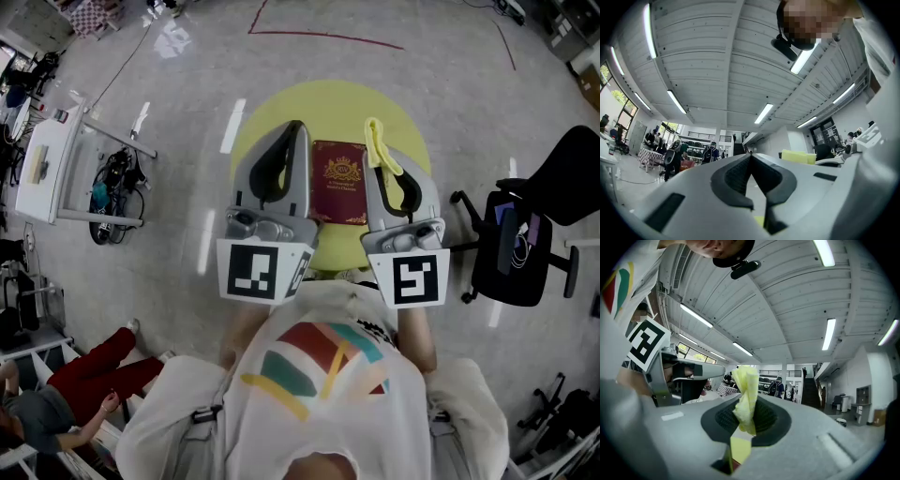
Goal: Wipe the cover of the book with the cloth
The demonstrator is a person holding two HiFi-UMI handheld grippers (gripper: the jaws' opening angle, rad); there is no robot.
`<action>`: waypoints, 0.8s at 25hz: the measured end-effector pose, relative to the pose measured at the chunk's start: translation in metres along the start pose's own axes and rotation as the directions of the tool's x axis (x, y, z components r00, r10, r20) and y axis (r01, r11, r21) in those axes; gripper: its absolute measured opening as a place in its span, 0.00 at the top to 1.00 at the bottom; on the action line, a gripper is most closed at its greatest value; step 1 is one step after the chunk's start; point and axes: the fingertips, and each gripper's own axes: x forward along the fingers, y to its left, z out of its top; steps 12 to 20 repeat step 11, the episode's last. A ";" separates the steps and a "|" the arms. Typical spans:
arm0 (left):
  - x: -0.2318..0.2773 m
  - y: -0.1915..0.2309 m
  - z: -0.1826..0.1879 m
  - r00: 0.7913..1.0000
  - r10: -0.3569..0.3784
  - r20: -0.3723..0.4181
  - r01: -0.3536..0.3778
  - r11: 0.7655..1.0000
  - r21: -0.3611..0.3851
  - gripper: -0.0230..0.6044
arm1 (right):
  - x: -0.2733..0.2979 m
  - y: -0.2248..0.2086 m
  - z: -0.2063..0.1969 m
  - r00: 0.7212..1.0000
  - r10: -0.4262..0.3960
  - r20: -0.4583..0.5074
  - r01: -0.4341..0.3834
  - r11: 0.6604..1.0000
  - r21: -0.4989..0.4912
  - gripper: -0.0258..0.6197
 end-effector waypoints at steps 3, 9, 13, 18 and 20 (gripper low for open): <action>-0.002 -0.003 -0.001 1.000 0.003 -0.012 -0.002 0.999 0.038 0.94 | -0.003 -0.003 0.002 1.000 -0.006 0.014 0.006 1.000 -0.002 0.92; 0.000 -0.009 -0.002 1.000 0.001 -0.015 0.000 0.999 0.054 0.94 | -0.007 -0.015 0.001 0.999 -0.030 0.018 0.030 0.999 0.011 0.92; 0.000 -0.009 0.000 1.000 0.006 -0.010 -0.005 0.998 0.055 0.94 | -0.008 -0.018 0.003 0.999 -0.036 0.028 0.036 0.999 0.008 0.92; 0.000 -0.009 0.000 1.000 0.006 -0.010 -0.005 0.998 0.055 0.94 | -0.008 -0.018 0.003 0.999 -0.036 0.028 0.036 0.999 0.008 0.92; 0.000 -0.009 0.000 1.000 0.006 -0.010 -0.005 0.998 0.055 0.94 | -0.008 -0.018 0.003 0.999 -0.036 0.028 0.036 0.999 0.008 0.92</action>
